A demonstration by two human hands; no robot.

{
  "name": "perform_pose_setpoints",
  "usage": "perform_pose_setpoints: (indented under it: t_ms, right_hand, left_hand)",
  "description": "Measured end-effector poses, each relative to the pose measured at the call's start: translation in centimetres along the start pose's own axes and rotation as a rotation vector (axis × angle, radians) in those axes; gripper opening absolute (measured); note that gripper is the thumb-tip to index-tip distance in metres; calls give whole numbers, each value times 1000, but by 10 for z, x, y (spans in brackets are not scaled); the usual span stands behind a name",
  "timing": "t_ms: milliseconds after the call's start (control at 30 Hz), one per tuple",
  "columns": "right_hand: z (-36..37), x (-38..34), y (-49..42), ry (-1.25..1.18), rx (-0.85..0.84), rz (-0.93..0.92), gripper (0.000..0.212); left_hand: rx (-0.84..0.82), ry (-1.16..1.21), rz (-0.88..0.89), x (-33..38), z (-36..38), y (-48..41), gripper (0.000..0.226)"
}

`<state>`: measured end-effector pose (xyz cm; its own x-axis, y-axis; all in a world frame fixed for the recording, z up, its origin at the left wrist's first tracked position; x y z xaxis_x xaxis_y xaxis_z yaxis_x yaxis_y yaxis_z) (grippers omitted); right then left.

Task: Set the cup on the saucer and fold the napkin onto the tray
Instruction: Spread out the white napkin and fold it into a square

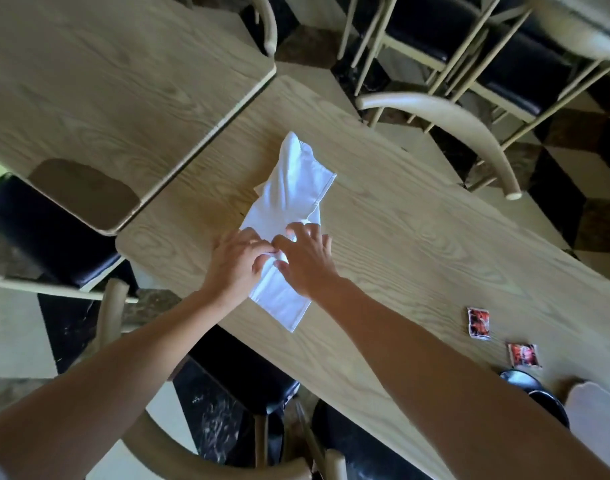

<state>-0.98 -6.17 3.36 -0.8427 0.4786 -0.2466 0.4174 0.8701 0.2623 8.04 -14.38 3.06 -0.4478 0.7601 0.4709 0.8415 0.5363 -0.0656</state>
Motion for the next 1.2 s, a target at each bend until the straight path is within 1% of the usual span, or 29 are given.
perform_pose_setpoints:
  t_ms: [67,133,233,300,400,467,533,600,633,667,700,767,867,933,1100,1133,1200]
  right_hand:
    - [-30,7,4,20,8,-15,22]
    - [-64,15,11,34,34,-32,21]
    - [-121,30,30,29,181,-34,19]
    - [-159,45,50,40,282,0,17]
    - [-214,71,89,23,424,66,11]
    - [-244,87,119,-18,497,109,10]
    - [-270,101,149,-42,576,136,13]
    - [-291,115,175,-89,657,155,14]
    - [-300,122,187,-119,688,173,15]
    - [-306,129,198,-141,706,191,15]
    - [-312,135,208,-151,720,199,16]
    - [-320,145,223,-162,740,210,18]
    - [-328,160,240,-241,709,260,24]
    - [-328,169,245,-280,626,295,29]
    - [-301,186,242,-218,317,296,25]
    - [-296,190,240,-200,280,288,24]
    - [-287,197,236,-173,232,274,24]
  left_hand:
    - [19,34,46,19,-16,-7,26]
    - [43,75,45,36,-36,-15,26]
    - [97,61,50,61,-72,-27,24]
    - [130,54,69,77,-99,-33,23]
    - [164,63,72,91,-135,-39,13]
    - [180,69,58,97,-158,-44,15]
    - [256,43,54,110,-185,-44,17]
    - [336,0,79,127,-210,-40,28]
    - [365,-11,87,136,-221,-37,29]
    - [384,-19,89,142,-230,-35,26]
    - [394,-25,85,148,-237,-34,19]
    - [404,-6,103,160,-250,-33,16]
    - [402,74,187,180,-263,-28,20]
    - [348,106,199,187,-262,-28,19]
    - [54,170,98,177,-238,-38,24]
    - [8,176,84,173,-234,-41,22]
    - [-78,231,45,166,-227,-47,12]
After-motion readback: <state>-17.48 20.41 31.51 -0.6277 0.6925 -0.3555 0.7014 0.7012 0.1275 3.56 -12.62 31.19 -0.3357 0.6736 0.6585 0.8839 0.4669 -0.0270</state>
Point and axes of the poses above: each hand's wrist, its own y-axis away from the middle knuckle, its own z-axis out of the palm, x = y × z, the point moved 7 cm from there along -y, towards the middle knuckle, and after that the axes turned 2 degrees about -x, right-handed, at the moved point
